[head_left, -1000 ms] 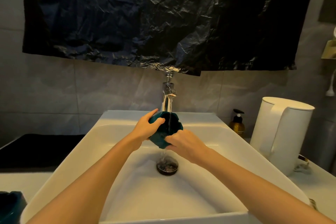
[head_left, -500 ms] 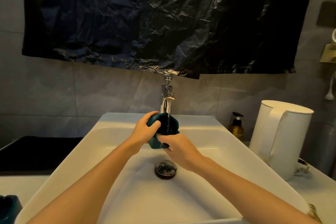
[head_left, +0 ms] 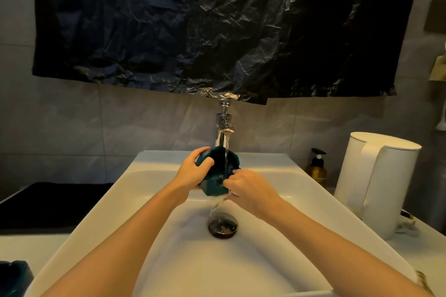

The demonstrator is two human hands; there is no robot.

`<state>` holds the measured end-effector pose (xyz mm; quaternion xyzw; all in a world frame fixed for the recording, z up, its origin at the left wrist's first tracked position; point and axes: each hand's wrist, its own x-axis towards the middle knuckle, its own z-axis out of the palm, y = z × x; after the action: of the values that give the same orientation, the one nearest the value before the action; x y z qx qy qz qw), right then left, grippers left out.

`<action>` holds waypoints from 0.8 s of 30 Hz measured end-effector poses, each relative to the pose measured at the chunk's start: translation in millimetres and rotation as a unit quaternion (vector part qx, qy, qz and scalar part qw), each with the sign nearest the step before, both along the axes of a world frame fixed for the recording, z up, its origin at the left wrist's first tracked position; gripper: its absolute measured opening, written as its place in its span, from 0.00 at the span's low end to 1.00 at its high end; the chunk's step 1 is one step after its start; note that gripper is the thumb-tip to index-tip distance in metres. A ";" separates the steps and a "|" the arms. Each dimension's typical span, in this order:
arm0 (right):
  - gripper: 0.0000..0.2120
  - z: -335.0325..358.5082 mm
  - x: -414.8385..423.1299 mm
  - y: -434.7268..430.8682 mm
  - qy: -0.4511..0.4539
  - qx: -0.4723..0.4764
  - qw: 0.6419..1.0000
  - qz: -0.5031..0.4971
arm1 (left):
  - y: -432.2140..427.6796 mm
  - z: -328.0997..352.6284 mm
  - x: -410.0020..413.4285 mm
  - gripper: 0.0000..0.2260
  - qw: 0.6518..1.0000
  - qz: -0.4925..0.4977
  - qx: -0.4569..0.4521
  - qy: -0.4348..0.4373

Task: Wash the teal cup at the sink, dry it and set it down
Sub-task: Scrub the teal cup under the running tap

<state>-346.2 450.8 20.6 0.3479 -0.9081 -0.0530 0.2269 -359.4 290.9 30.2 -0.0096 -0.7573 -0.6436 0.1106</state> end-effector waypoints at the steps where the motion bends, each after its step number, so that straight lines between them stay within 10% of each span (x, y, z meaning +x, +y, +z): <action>1: 0.13 0.0 0.9 -1.6 -0.001 -0.009 1.000 0.001 | 0.5 0.4 0.0 0.12 1.000 -0.001 0.001 -0.003; 6: 0.14 -16.6 2.8 -13.2 -0.123 -0.200 0.969 0.075 | 0.7 -1.6 0.1 0.13 0.999 -0.021 0.007 -0.030; 18: 0.33 -11.1 -10.6 1.4 0.063 0.057 0.996 0.036 | 2.6 -1.6 8.8 0.12 0.994 -0.075 -0.005 -0.082; 24: 0.25 -8.9 -2.4 -5.1 -0.002 -0.005 0.994 0.107 | 1.2 -1.8 9.2 0.09 0.991 -0.091 0.004 -0.099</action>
<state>-348.5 445.7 11.7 0.4421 -0.8664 -0.0226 0.2309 -350.2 292.1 28.4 -0.0144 -0.7582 -0.6514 -0.0234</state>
